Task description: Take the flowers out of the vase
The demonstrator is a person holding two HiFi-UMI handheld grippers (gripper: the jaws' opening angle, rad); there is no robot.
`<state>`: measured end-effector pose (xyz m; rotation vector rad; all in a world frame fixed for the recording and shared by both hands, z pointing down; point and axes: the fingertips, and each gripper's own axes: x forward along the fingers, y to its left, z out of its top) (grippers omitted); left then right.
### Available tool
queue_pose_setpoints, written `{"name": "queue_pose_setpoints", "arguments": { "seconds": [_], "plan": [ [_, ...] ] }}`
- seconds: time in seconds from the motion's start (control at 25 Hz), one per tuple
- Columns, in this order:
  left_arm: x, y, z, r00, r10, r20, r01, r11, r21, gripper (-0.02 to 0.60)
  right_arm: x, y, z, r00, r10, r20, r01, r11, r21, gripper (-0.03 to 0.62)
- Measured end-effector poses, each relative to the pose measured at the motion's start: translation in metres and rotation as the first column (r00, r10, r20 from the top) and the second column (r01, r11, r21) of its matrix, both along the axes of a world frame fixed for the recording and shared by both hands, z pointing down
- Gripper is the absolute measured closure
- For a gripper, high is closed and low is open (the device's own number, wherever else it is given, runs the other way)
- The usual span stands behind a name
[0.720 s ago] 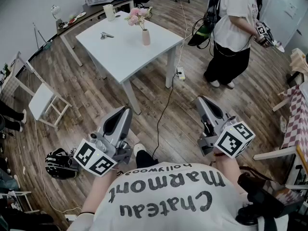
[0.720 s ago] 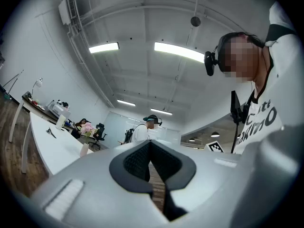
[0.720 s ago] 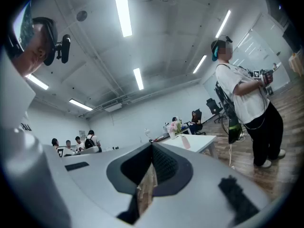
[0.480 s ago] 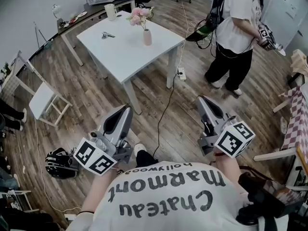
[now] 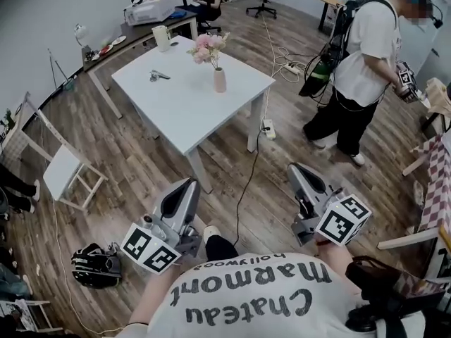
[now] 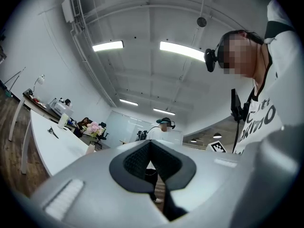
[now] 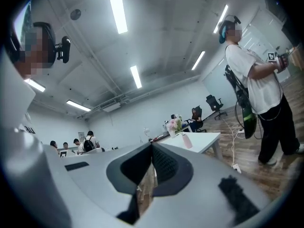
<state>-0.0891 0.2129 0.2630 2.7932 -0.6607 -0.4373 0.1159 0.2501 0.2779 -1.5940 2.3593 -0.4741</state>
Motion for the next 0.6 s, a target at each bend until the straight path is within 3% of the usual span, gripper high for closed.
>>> {"name": "queue_pose_setpoints", "arguments": {
  "seconds": [0.32, 0.6],
  "plan": [
    [-0.013, -0.11, -0.02, 1.0, 0.024, -0.018, -0.023, 0.999, 0.045, 0.575, -0.009, -0.109, -0.014, 0.998, 0.058, -0.035, -0.058, 0.998, 0.01, 0.579],
    [-0.031, -0.189, -0.037, 0.998, 0.061, 0.035, -0.064, 0.994, 0.093, 0.575, -0.032, -0.186, -0.025, 0.995, 0.093, -0.02, -0.093, 0.995, 0.03, 0.579]
  ]
}}
